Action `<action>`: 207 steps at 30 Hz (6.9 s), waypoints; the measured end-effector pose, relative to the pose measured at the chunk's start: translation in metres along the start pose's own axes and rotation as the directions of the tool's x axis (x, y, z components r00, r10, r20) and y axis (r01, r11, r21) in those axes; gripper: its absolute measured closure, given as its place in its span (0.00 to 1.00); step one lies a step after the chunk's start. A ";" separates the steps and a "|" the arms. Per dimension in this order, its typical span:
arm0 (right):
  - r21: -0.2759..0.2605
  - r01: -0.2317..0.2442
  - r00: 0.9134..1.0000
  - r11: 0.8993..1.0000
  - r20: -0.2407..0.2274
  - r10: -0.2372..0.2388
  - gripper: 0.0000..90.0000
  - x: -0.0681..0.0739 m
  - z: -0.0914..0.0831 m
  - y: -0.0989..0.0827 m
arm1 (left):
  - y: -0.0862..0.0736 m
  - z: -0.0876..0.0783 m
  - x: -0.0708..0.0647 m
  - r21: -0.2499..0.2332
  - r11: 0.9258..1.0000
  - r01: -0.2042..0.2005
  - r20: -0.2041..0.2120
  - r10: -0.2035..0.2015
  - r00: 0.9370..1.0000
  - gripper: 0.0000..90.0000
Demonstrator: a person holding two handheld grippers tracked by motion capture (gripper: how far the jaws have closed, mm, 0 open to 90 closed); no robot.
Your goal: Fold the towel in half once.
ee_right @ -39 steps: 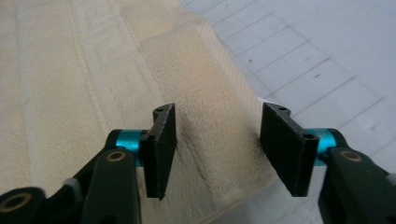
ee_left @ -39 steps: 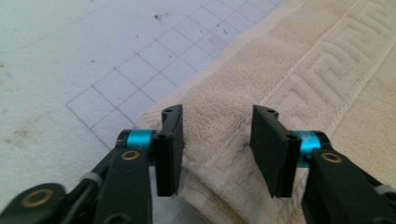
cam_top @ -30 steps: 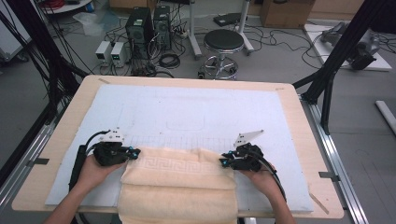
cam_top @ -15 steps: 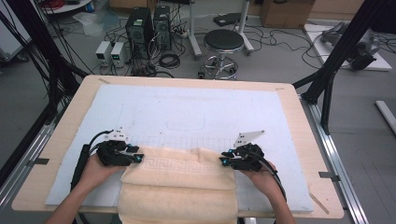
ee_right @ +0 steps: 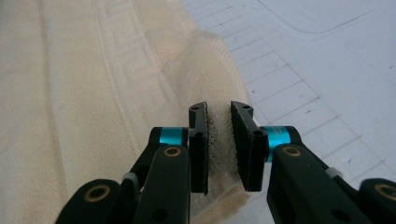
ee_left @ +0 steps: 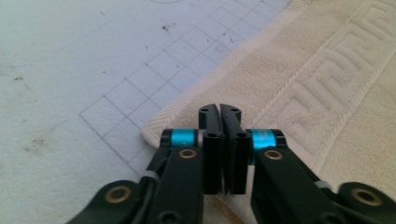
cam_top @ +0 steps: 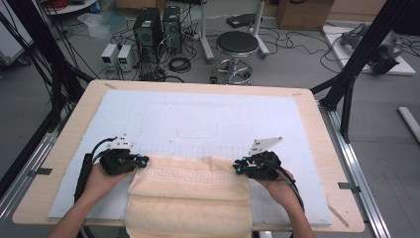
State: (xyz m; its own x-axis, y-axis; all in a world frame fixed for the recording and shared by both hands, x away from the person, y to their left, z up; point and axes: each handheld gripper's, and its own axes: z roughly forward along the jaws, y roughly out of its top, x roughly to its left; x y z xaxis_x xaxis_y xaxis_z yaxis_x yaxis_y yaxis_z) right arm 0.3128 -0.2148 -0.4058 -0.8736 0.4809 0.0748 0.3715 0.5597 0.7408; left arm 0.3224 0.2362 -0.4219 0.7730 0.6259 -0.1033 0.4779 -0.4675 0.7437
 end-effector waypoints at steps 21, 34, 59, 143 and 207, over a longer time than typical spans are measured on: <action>-0.008 -0.017 1.000 1.000 0.018 0.017 0.86 -0.003 0.002 0.001 | 0.011 0.017 -0.003 0.023 1.000 0.018 0.006 -0.018 1.000 0.69; -0.009 -0.020 1.000 1.000 0.015 0.020 0.87 -0.005 0.004 0.001 | 0.014 0.025 -0.011 0.047 0.998 -0.041 0.037 0.039 0.999 0.98; -0.111 0.072 0.997 0.991 -0.021 -0.075 0.89 0.048 -0.039 0.004 | -0.013 -0.058 -0.070 -0.145 0.981 -0.128 0.067 0.139 0.988 0.98; -0.019 -0.076 0.924 0.997 0.374 0.078 0.62 -0.140 -0.002 0.115 | 0.149 0.029 0.087 -0.097 0.995 0.012 -0.400 -0.050 0.915 0.62; 0.072 0.090 0.992 0.993 0.086 -0.096 0.93 -0.014 0.014 -0.010 | 0.003 0.014 -0.021 0.002 0.987 -0.164 -0.068 0.163 0.984 0.93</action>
State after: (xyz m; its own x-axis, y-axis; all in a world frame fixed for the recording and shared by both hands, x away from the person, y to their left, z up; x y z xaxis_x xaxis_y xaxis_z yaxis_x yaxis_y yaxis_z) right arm 0.3262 -0.2178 -0.4236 -0.8751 0.4809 -0.0541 0.3132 0.6481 0.6942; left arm 0.3136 0.2128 -0.4270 0.8105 0.5822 0.0647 0.3458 -0.5646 0.7494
